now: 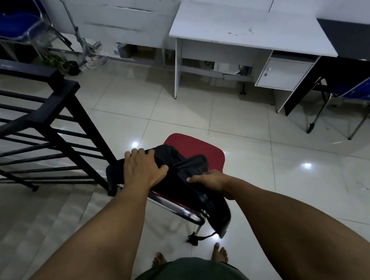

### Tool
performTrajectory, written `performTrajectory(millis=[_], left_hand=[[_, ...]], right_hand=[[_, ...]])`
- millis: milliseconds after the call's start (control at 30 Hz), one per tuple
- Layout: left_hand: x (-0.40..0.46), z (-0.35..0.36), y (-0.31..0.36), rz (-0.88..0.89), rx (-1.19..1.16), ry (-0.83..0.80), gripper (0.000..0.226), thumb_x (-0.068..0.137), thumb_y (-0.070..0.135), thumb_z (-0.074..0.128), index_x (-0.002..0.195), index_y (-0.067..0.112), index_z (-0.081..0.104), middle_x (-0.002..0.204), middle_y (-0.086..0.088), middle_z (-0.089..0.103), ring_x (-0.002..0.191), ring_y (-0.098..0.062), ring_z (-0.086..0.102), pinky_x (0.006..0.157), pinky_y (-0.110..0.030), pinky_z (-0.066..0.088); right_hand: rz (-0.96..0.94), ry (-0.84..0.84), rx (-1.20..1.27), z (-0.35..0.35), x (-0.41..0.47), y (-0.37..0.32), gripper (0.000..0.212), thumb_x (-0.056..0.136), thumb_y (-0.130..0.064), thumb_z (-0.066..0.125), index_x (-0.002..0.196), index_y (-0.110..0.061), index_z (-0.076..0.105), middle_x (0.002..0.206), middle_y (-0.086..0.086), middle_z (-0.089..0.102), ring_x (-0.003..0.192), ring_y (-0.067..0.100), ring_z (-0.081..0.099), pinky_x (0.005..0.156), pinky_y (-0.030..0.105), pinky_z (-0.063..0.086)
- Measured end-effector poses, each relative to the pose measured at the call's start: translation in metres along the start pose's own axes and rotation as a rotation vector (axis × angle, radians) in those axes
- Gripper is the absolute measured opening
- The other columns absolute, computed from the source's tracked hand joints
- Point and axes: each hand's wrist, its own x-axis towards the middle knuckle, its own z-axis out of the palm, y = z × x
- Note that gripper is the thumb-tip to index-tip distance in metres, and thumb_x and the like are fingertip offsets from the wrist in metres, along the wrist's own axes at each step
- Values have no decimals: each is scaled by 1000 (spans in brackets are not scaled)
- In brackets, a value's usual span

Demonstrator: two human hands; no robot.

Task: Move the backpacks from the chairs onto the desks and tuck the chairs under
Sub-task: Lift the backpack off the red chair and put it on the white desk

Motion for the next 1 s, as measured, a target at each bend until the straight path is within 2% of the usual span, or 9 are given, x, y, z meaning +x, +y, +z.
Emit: performTrajectory(millis=[133,300,467,567,633,700,767,833,1000], left_hand=[[8,-3,5,18,9,-29,65,78,62,43,123,16,53,116,-10,58,111,-28,45,97,-41,32],[25,-11,15,-31,-139,-105,55,83,43,62,125,10,50,125,-12,50,119,-31,44,102,-44,35],[39,-11,21,-101,-157,-162,59,89,34,67,135,11,40,136,-14,43,131,-35,39,116,-62,13],[44,-12,26,-177,-143,-158,53,89,34,67,133,21,41,135,-13,43,133,-37,32,109,-71,4],[48,-12,30,-162,-119,-139,49,90,29,66,132,24,42,134,-13,41,129,-36,32,108,-68,21],[55,-12,31,-114,-168,-128,46,92,25,63,133,19,43,134,-14,39,125,-35,36,95,-50,41],[63,-11,30,-65,-252,-181,49,94,28,59,136,12,39,136,-16,38,125,-36,37,90,-44,44],[74,-13,31,-11,-304,-273,56,94,37,53,139,10,34,138,-17,39,127,-37,39,99,-47,42],[88,-21,29,75,-405,-345,56,93,42,29,148,33,24,135,-14,54,116,-34,53,93,-41,45]], right_hand=[[-157,178,-411,-4,8,-9,40,78,-56,72,101,-23,71,91,-2,71,81,18,69,79,38,58],[-177,361,-795,-5,12,-8,31,85,-50,64,86,-20,68,77,-2,64,69,16,62,58,29,49],[-185,241,-682,-1,20,-6,24,90,-35,61,84,-14,71,81,3,66,77,19,63,65,29,50],[-196,215,-614,0,25,-8,22,91,-35,60,84,-16,70,80,3,65,77,20,63,65,29,48],[-207,223,-564,-1,28,-9,16,90,-35,61,87,-20,66,81,-1,63,77,17,62,65,29,47],[-208,239,-533,-2,31,-11,14,90,-35,62,90,-21,64,84,-1,63,77,17,62,65,30,49],[-192,273,-495,-2,33,-13,17,88,-36,63,95,-19,63,86,0,64,77,16,63,68,33,54],[-163,347,-473,-4,35,-16,22,87,-39,65,98,-21,59,86,-1,63,76,16,63,67,33,54],[-84,535,-547,-8,37,-24,31,88,-46,63,97,-17,57,101,5,60,78,20,60,66,33,48]])
